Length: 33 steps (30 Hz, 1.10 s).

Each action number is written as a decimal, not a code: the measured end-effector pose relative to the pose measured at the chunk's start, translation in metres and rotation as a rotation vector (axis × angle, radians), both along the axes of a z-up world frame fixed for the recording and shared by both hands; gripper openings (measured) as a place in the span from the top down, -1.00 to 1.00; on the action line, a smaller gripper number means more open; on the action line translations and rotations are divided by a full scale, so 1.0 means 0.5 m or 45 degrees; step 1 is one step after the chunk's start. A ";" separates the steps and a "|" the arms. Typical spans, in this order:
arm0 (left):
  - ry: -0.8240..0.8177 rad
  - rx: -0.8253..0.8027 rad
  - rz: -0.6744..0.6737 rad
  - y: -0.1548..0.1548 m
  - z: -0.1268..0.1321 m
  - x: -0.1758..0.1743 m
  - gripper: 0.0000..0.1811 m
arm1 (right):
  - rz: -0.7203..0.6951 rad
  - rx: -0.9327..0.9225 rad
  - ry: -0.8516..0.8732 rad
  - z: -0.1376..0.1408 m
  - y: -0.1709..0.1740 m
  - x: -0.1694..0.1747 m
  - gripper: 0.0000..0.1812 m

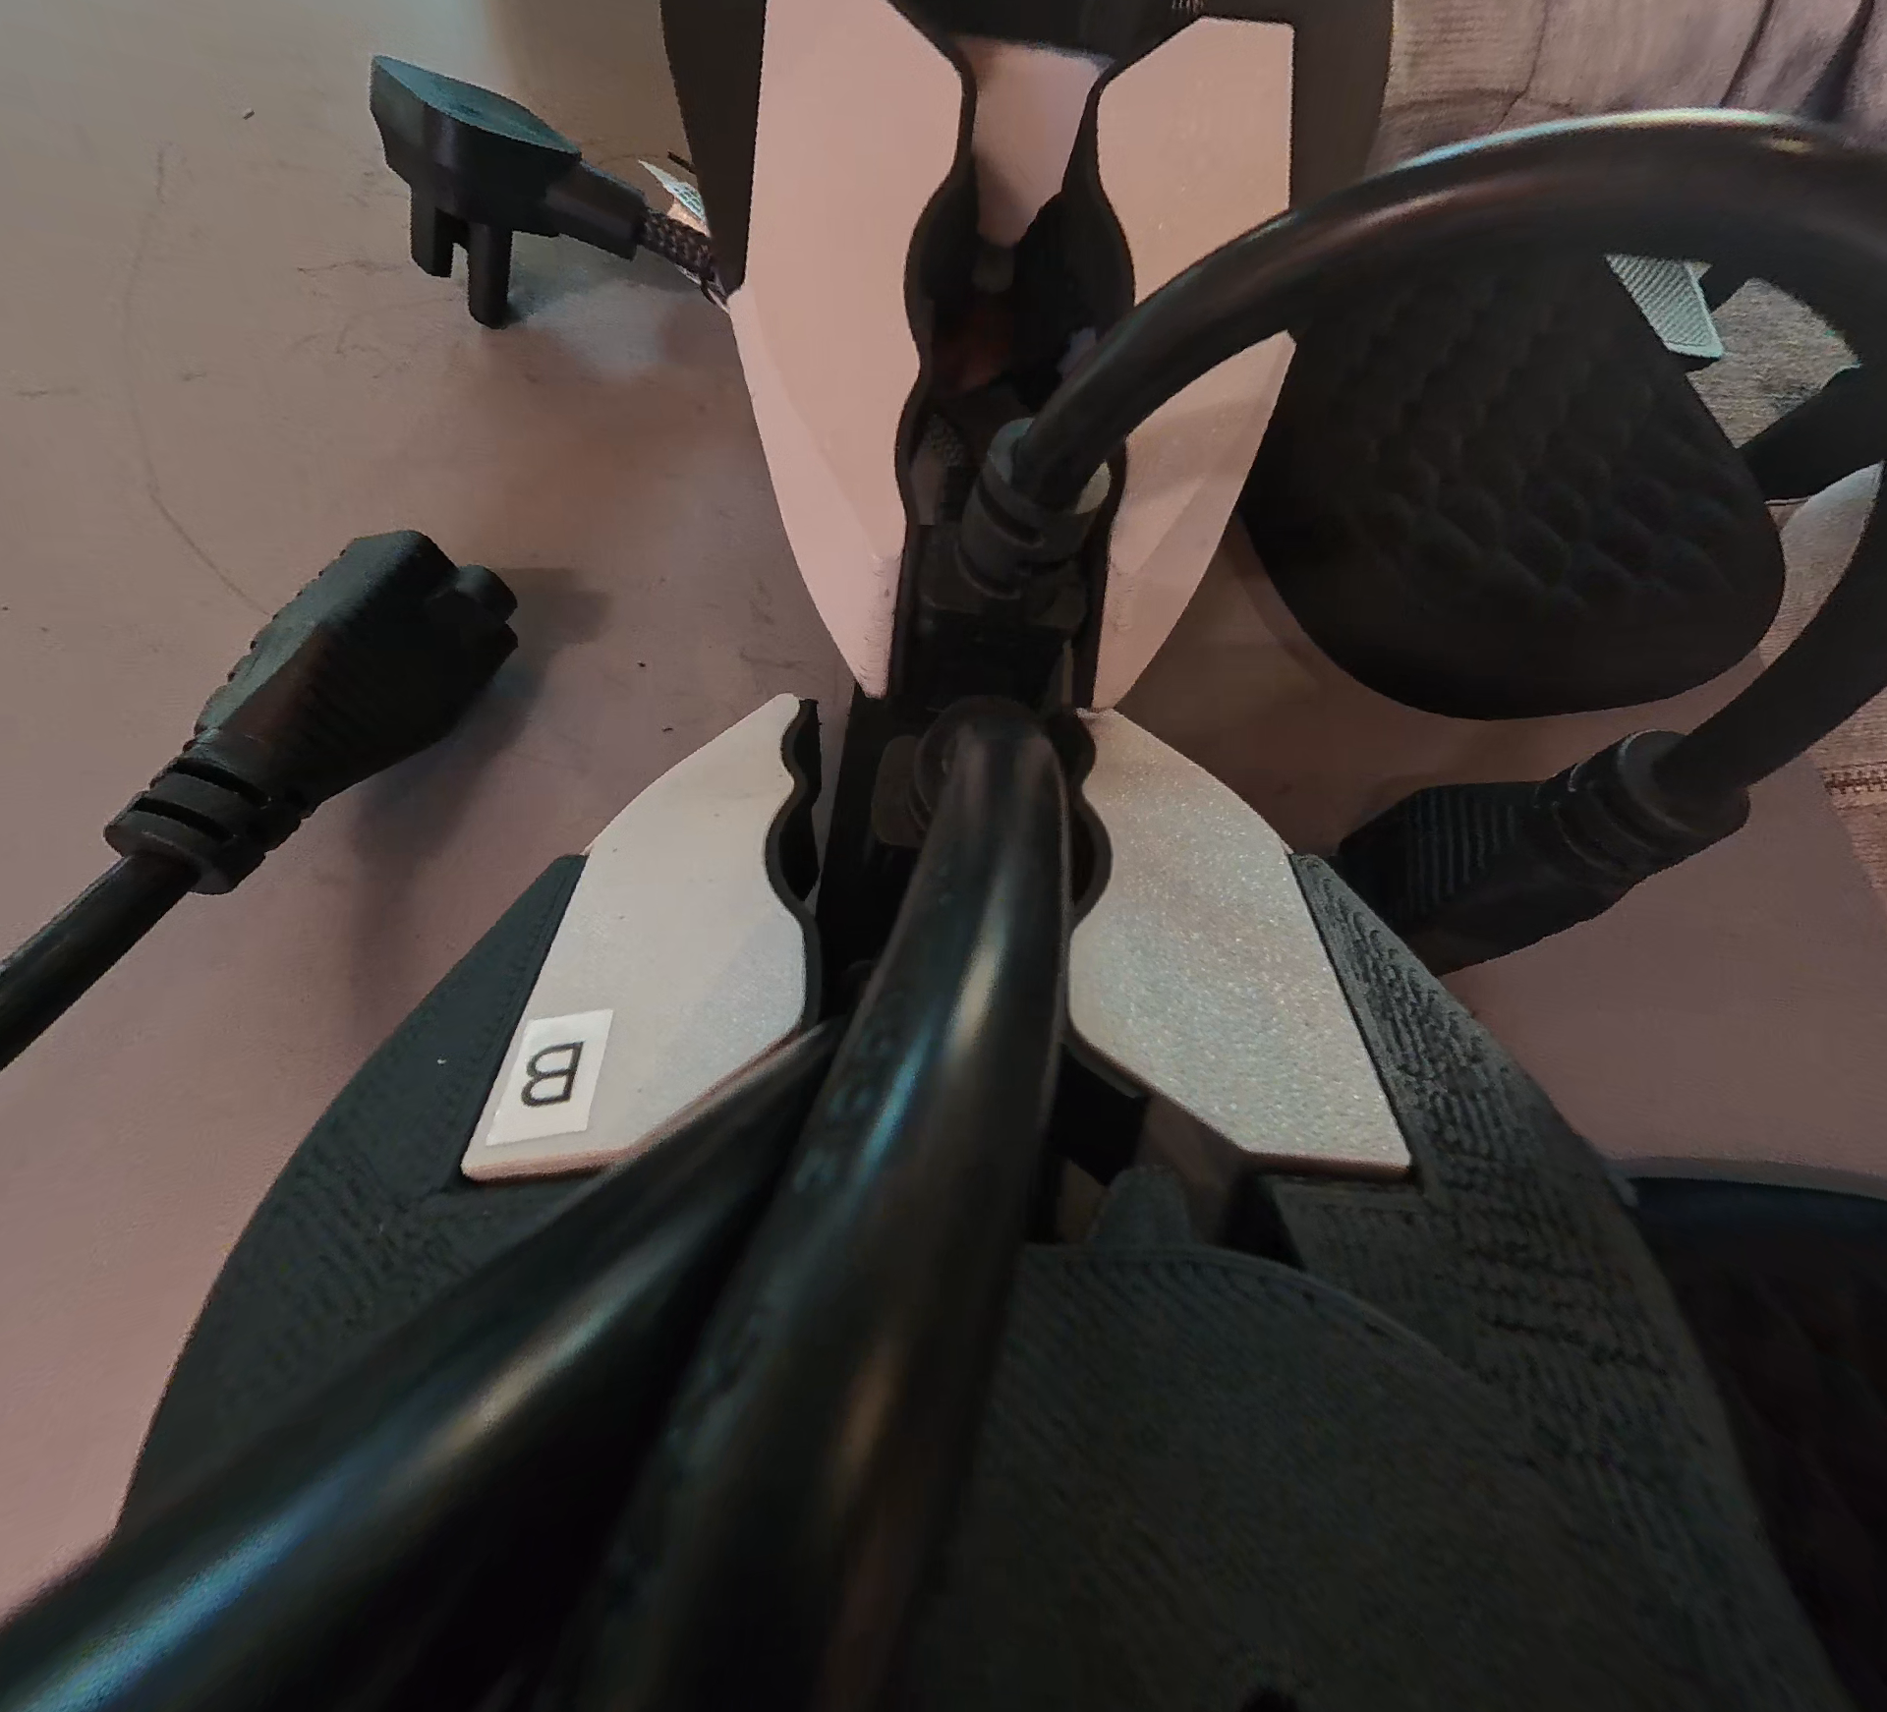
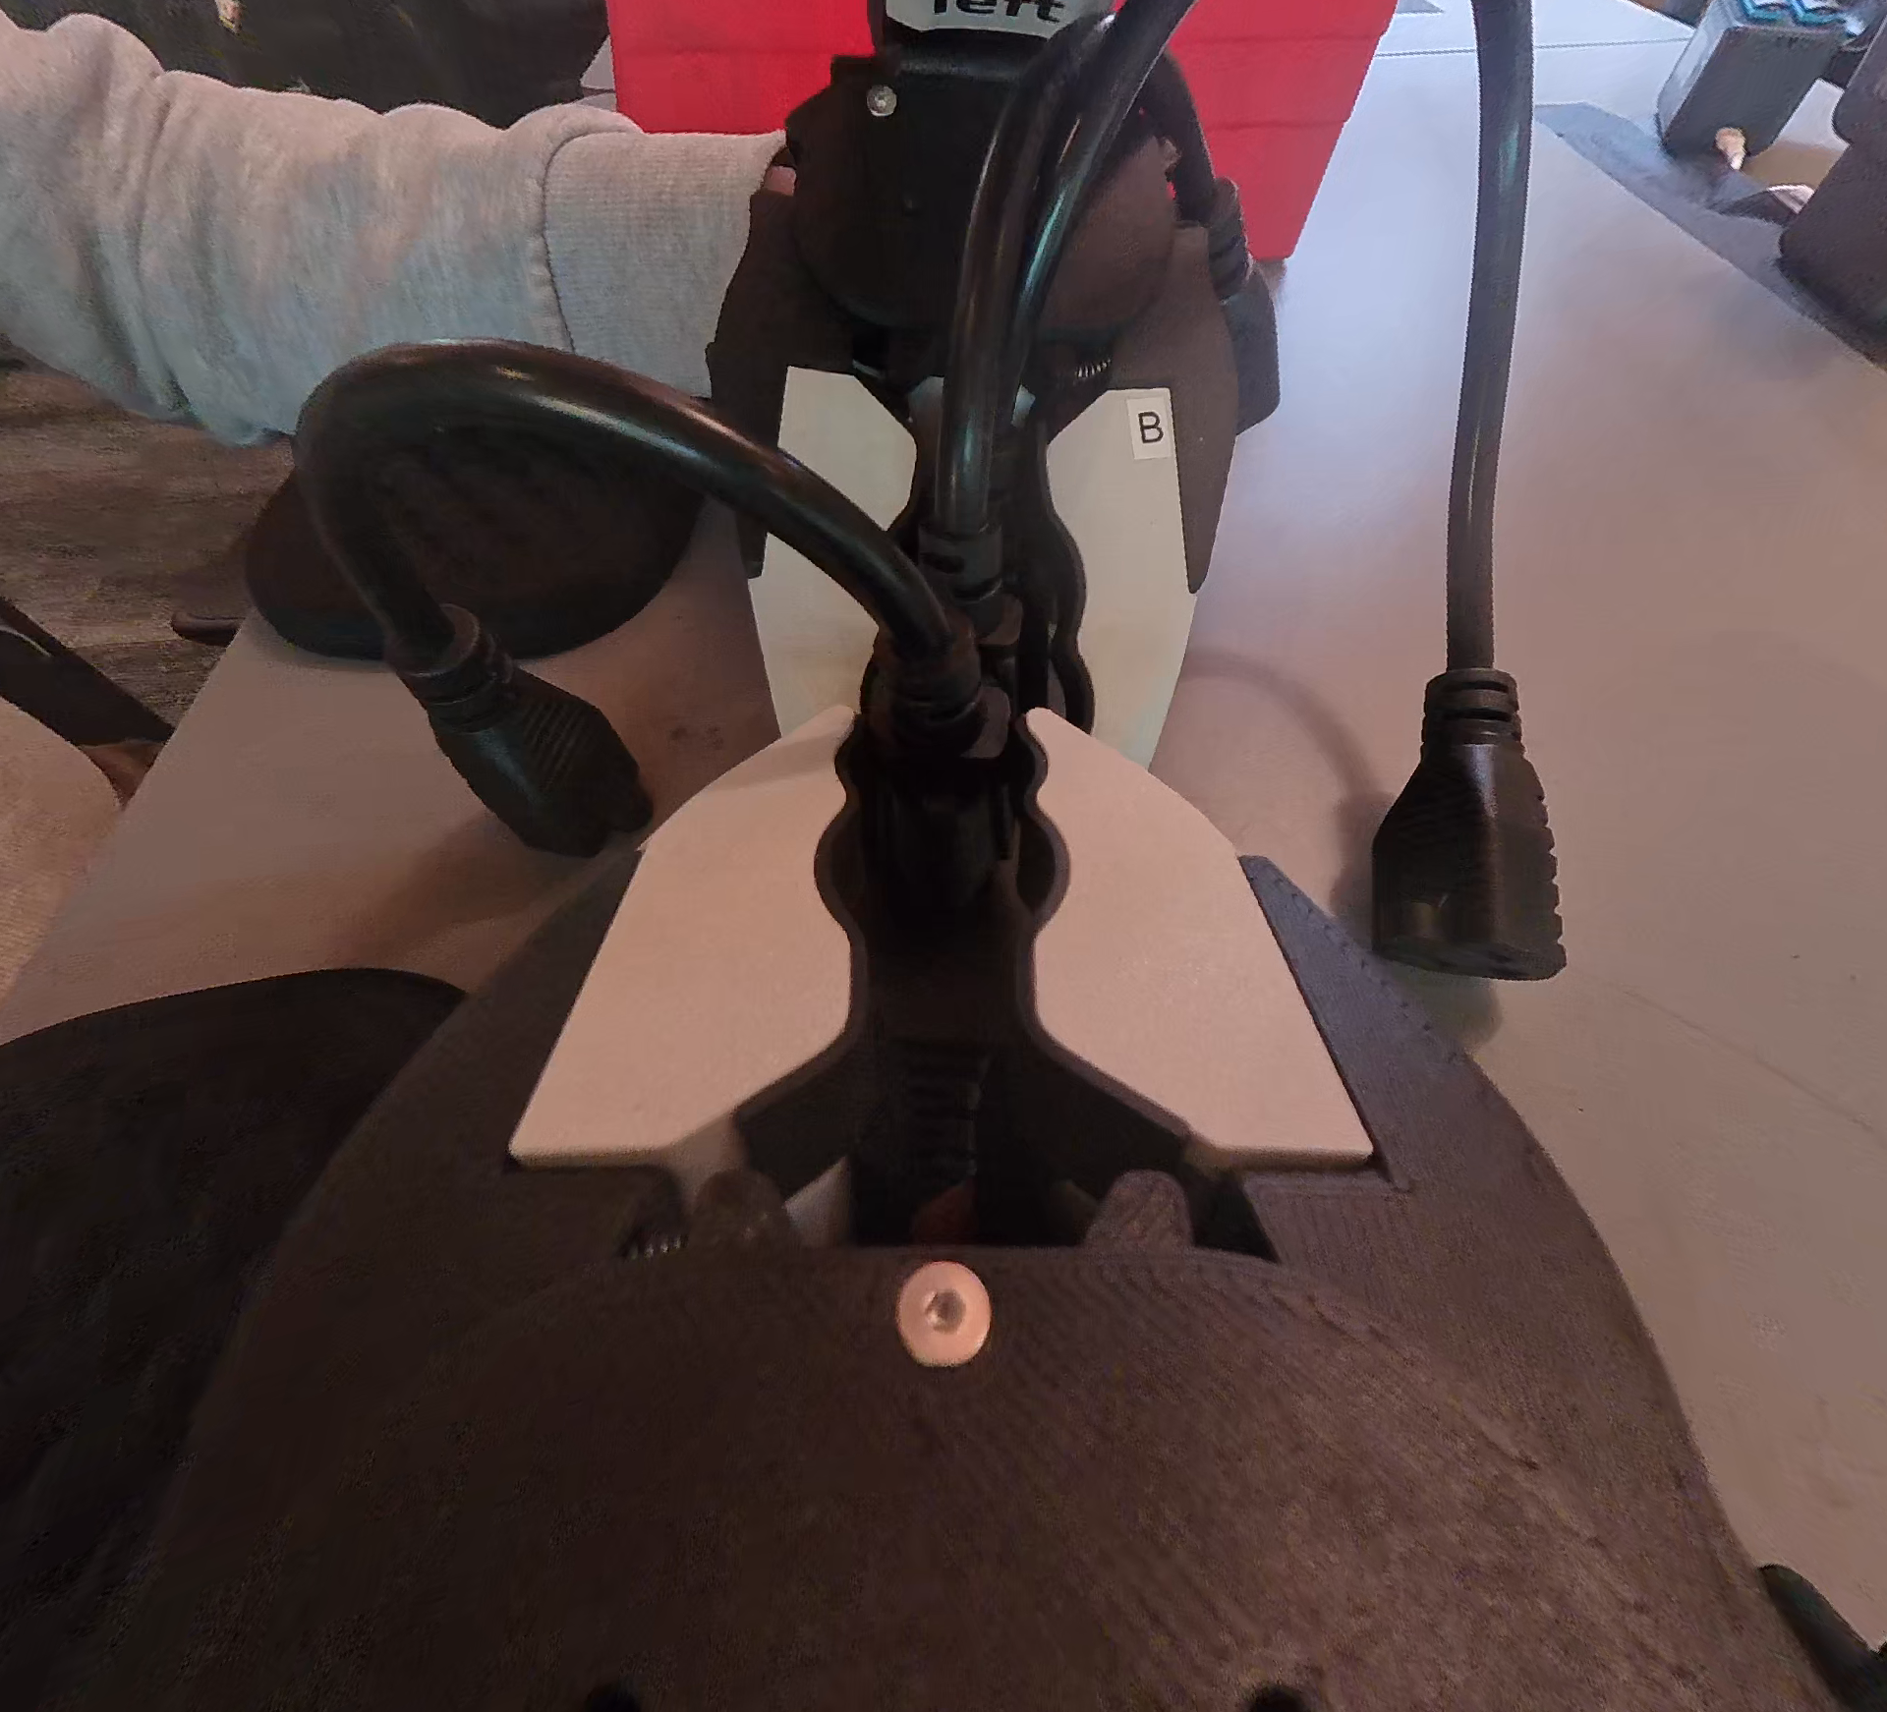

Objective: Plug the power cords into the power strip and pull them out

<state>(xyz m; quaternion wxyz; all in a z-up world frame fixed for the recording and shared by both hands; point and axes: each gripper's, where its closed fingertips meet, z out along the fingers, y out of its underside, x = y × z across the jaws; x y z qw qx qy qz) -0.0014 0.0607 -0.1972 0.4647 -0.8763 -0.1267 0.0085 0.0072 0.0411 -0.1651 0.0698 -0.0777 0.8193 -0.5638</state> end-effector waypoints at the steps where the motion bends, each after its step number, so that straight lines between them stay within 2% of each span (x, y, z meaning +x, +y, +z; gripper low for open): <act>1: 0.008 -0.004 0.004 0.000 -0.001 0.000 0.49 | 0.003 0.005 -0.005 -0.001 0.000 0.000 0.70; 10: 0.043 -0.023 0.017 -0.001 -0.003 -0.003 0.47 | 0.049 0.053 -0.091 -0.007 -0.003 0.002 0.68; 18: -0.001 -0.002 -0.013 0.001 -0.001 0.010 0.53 | 0.042 -0.017 0.059 0.001 -0.002 0.005 0.73; 33: 0.000 0.002 -0.036 0.005 0.000 0.014 0.54 | 0.037 -0.036 0.045 0.006 -0.006 0.008 0.73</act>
